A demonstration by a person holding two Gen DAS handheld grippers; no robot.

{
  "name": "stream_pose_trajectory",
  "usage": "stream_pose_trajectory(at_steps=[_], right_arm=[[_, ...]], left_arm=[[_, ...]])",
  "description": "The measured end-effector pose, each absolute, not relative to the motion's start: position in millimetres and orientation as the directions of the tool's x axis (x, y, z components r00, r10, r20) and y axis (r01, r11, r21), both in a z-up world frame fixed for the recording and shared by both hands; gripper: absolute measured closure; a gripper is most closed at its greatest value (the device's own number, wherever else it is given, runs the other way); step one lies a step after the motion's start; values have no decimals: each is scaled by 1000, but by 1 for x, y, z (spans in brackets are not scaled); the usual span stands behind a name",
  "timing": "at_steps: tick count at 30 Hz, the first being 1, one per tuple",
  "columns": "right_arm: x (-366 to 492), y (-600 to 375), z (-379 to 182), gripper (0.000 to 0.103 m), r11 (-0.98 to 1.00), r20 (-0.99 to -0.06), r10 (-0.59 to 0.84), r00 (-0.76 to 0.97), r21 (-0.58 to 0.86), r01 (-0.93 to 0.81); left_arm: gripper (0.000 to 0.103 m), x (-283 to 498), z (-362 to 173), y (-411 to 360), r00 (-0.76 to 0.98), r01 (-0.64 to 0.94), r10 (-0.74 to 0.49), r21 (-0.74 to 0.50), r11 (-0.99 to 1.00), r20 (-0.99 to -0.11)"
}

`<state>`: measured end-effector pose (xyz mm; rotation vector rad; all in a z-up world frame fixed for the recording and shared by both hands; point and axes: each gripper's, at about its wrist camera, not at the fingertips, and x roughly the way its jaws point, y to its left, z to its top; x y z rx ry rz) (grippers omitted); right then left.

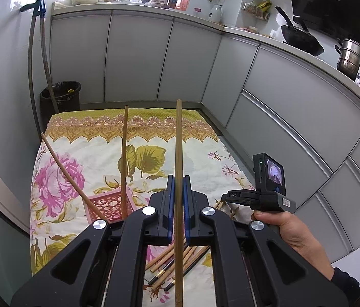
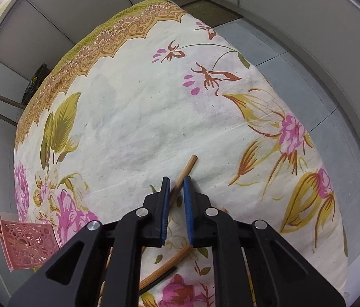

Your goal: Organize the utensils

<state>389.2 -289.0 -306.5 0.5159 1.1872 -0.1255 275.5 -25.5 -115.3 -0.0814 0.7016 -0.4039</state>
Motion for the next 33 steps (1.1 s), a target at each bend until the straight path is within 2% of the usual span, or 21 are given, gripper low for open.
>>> stream_pose_trajectory(at_steps=[3, 8, 11, 14, 26, 29, 33], right_arm=[[389, -292, -304, 103, 867, -895, 198, 400, 350, 354], [384, -294, -292, 103, 859, -871, 240, 429, 396, 325], [384, -289, -301, 103, 862, -897, 230, 378, 368, 348], [388, -288, -307, 102, 876, -923, 179, 341, 307, 372], [395, -271, -307, 98, 842, -908, 240, 343, 371, 392], [397, -266, -309, 90, 854, -916, 218, 338, 347, 389], [404, -253, -306, 90, 895, -932, 157, 326, 274, 352]], left_arm=[[98, 275, -114, -26, 694, 336, -389, -206, 919, -606], [98, 274, -111, -21, 706, 334, -392, -212, 919, -590], [98, 276, -111, -21, 705, 329, -393, -218, 919, -590], [98, 276, -111, -22, 706, 329, -391, -216, 919, -591], [98, 279, -108, -10, 712, 317, -394, -234, 919, -581], [98, 280, -109, -7, 707, 313, -398, -246, 917, -585], [98, 281, -109, -7, 708, 314, -398, -244, 917, -584]])
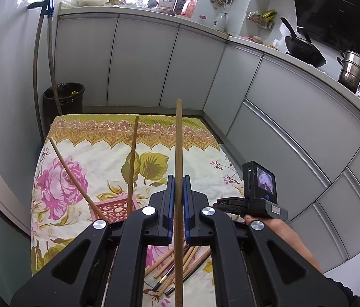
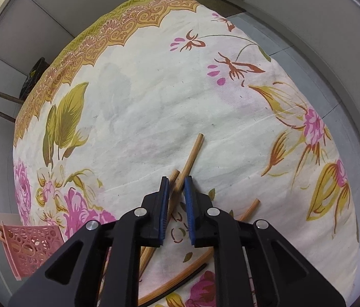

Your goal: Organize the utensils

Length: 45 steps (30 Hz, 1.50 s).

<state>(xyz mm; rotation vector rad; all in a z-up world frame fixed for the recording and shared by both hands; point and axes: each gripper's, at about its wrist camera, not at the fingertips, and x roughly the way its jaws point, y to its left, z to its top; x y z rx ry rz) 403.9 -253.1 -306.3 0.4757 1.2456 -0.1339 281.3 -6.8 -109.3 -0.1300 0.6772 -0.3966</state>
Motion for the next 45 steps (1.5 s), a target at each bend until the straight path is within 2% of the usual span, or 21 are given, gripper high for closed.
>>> stream_pose_trajectory(at_steps=[2, 4, 10, 12, 16, 18, 20, 22, 25, 28, 40, 45], right_arm=[[404, -251, -305, 90, 914, -940, 132, 315, 238, 328], [402, -248, -303, 92, 952, -951, 49, 305, 137, 275], [402, -254, -304, 91, 947, -954, 76, 291, 160, 279], [402, -241, -305, 87, 958, -959, 44, 281, 120, 259], [394, -220, -305, 87, 977, -958, 12, 286, 72, 200], [393, -225, -305, 89, 971, -954, 27, 298, 96, 218], [387, -236, -305, 93, 948, -945, 93, 314, 180, 262], [378, -244, -300, 103, 921, -926, 160, 342, 265, 285], [369, -242, -282, 103, 913, -892, 202, 404, 321, 252], [366, -237, -282, 103, 938, -903, 170, 395, 271, 217], [364, -222, -306, 102, 939, -944, 213, 253, 269, 215], [356, -217, -291, 99, 957, -953, 140, 268, 199, 211]], left_arm=[[98, 282, -110, -6, 709, 311, -396, -245, 918, -584], [98, 282, -110, -7, 708, 308, -395, -247, 919, -586], [98, 281, -109, -7, 708, 306, -395, -250, 919, -585], [98, 281, -109, -9, 706, 311, -398, -248, 917, -585], [98, 280, -108, -15, 713, 318, -389, -225, 921, -584], [98, 280, -107, -16, 717, 317, -389, -227, 921, -579], [98, 280, -106, -16, 721, 316, -391, -231, 920, -572], [98, 279, -105, -15, 725, 316, -391, -230, 920, -566], [98, 278, -105, -13, 741, 320, -386, -216, 922, -550], [98, 281, -106, -10, 743, 310, -385, -229, 923, -547], [98, 282, -107, -11, 742, 310, -380, -219, 925, -552], [98, 282, -107, -7, 746, 302, -377, -225, 926, -549]])
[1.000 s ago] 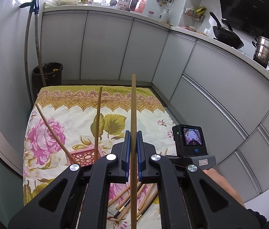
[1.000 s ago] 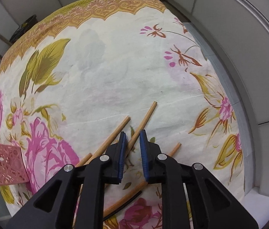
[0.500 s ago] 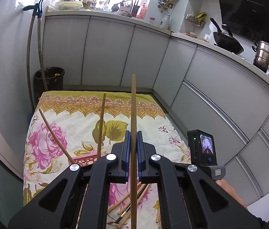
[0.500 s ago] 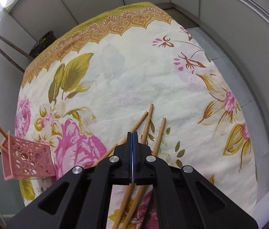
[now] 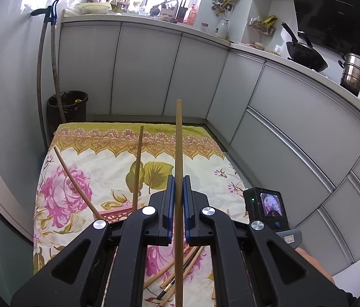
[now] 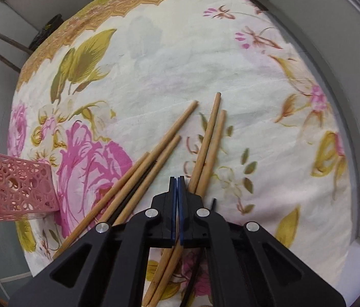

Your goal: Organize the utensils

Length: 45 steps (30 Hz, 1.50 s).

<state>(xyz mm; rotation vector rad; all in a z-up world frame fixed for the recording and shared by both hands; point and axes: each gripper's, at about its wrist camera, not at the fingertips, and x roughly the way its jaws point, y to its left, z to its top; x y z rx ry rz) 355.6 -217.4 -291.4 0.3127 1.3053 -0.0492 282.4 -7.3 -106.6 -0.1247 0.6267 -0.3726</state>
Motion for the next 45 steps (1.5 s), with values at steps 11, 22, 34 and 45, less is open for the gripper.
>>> stream_pose_trajectory(at_steps=[11, 22, 34, 45], right_arm=[[357, -229, -297, 79, 945, -949, 169, 267, 234, 230], [357, -230, -304, 83, 935, -947, 196, 253, 258, 242], [361, -222, -300, 96, 948, -955, 126, 267, 195, 251], [326, -237, -189, 97, 893, -712, 286, 641, 441, 92]], left_arm=[[98, 283, -105, -7, 744, 306, -381, -228, 924, -548], [98, 283, -106, -9, 744, 308, -378, -218, 926, -551], [98, 281, -106, -10, 753, 308, -376, -215, 927, -540], [98, 282, -89, 23, 832, 272, -362, -261, 926, -421]])
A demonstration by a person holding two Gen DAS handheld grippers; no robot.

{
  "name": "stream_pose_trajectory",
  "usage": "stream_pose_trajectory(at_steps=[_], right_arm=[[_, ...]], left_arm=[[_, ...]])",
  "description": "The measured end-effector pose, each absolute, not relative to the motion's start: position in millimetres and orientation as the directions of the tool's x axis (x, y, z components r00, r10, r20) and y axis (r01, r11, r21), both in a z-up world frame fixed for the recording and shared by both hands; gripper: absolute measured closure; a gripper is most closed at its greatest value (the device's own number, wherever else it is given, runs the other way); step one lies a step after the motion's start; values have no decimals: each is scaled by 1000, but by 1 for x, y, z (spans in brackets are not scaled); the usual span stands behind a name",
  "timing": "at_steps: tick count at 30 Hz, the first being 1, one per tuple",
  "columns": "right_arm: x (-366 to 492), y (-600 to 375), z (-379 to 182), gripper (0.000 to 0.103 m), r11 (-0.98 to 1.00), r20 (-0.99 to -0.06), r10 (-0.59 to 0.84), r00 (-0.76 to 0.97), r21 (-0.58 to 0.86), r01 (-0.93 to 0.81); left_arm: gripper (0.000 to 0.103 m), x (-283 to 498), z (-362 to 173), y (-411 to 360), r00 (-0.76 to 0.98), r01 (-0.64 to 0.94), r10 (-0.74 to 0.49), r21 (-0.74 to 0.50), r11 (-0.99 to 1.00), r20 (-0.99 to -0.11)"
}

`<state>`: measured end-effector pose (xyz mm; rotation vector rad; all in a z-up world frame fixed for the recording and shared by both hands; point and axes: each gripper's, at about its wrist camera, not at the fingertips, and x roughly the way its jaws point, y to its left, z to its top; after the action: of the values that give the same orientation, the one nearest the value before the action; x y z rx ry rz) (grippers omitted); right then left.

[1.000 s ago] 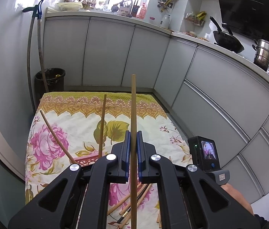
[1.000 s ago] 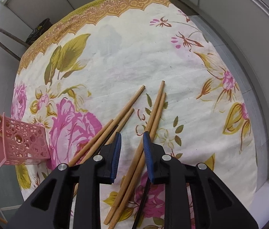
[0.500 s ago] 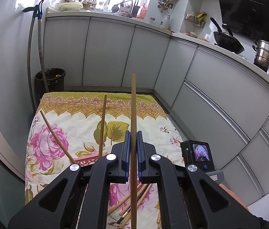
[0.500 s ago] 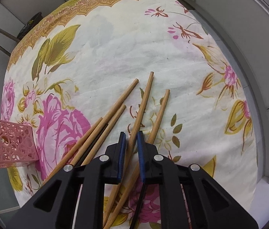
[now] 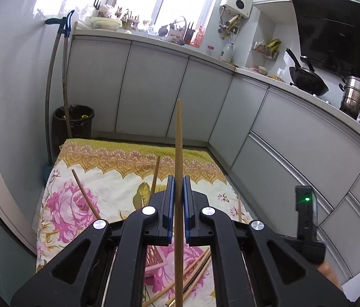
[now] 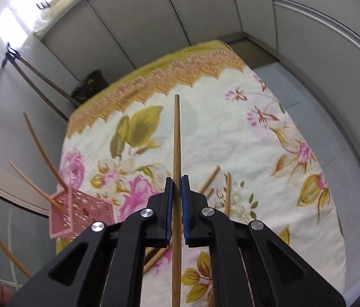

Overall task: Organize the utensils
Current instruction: 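Drop the left gripper's chopstick into the pink cup while the right gripper carries its chopstick over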

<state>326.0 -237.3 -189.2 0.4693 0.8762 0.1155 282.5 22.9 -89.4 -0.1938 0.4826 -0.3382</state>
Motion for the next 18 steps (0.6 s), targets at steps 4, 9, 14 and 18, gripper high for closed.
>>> stream_pose_trajectory(at_steps=[4, 9, 14, 18], right_arm=[[315, -236, -153, 97, 862, -529, 319, 787, 506, -10], [294, -235, -123, 96, 854, -352, 320, 880, 510, -106], [286, -234, -115, 96, 849, -290, 328, 899, 509, -145], [282, -231, -115, 96, 855, -277, 330, 903, 493, -161]], left_arm=[[98, 284, -82, 37, 904, 238, -306, -240, 941, -300], [98, 293, -88, 38, 955, 196, -240, -234, 952, -175], [98, 307, -107, 30, 966, 154, -194, -217, 964, -172], [98, 320, -130, 32, 967, 90, -141, -233, 968, -213]])
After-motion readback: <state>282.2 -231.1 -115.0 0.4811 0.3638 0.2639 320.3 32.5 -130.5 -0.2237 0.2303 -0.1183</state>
